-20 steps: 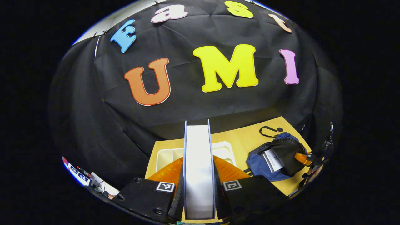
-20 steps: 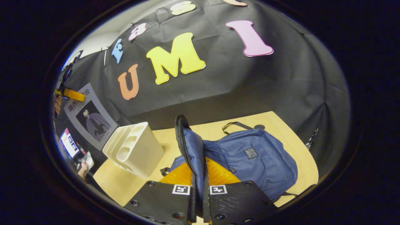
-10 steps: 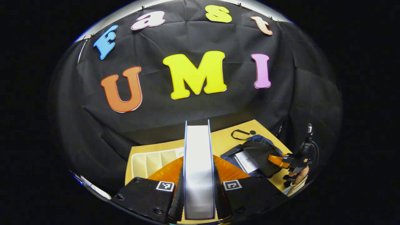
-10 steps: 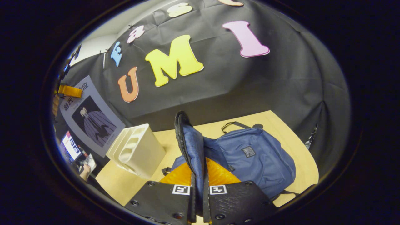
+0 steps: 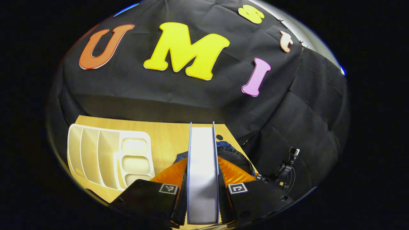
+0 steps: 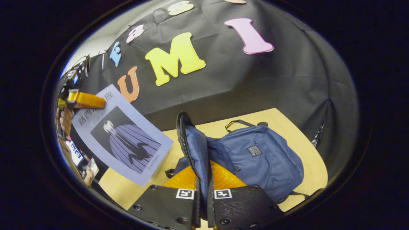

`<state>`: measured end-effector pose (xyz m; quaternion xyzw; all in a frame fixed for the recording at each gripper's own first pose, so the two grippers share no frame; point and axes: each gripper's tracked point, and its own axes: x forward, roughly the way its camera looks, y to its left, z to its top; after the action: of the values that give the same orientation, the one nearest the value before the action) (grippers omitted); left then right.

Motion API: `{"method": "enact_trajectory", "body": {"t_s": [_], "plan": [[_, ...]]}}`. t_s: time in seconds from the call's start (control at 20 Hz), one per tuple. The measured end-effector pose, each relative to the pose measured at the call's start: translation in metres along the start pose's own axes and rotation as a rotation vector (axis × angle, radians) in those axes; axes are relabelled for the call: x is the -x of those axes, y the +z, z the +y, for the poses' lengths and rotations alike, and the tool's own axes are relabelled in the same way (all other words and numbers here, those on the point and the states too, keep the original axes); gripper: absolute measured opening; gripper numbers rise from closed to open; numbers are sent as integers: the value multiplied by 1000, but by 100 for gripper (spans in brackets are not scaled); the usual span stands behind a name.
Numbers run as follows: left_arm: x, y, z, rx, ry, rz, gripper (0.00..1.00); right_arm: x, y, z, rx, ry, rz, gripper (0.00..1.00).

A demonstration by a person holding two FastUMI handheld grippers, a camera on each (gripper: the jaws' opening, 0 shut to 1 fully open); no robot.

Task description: Open the schoolbag, grab two books from the bookshelf and put them into the schoolbag.

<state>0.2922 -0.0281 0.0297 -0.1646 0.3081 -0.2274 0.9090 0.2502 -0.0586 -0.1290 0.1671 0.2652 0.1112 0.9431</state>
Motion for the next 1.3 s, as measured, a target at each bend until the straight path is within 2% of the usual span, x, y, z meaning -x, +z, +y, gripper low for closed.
{"method": "enact_trajectory", "body": {"t_s": [0.15, 0.3, 0.45, 0.7, 0.8, 0.85, 0.9, 0.95, 1.0, 1.05, 1.3], "plan": [[-20, -10, 17, 95, 2, -22, 43, -1, 6, 6, -70, 6, -11, 8], [-39, -31, 37, 190, 19, -15, 43, -3, 11, 8, -86, -3, -20, 8], [-56, -40, 36, 318, -49, -37, 43, -1, 11, 13, -56, 7, -39, 8], [-88, -57, 37, 476, -97, -75, 43, 5, 21, 11, -67, -11, -79, 8], [-101, -72, 33, 494, -107, -42, 43, 11, 27, 5, -35, -49, -111, 8], [-106, -79, 30, 488, -102, -24, 43, 16, 28, 9, -26, -38, -119, 8], [-107, -80, 21, 492, -126, -25, 48, 21, 25, 14, -18, -24, -124, 8], [-115, -80, 11, 483, -139, -20, 43, 22, 23, 17, -3, -20, -125, 8], [-120, -79, 7, 468, -137, -31, 48, 23, 20, 18, 22, -20, -127, 8], [-125, -77, 6, 469, -139, -43, 43, 26, 20, 20, 43, -19, -132, 8], [-153, -70, 14, 502, -142, -83, 43, 31, 21, 27, 92, -6, -139, 8]]}}
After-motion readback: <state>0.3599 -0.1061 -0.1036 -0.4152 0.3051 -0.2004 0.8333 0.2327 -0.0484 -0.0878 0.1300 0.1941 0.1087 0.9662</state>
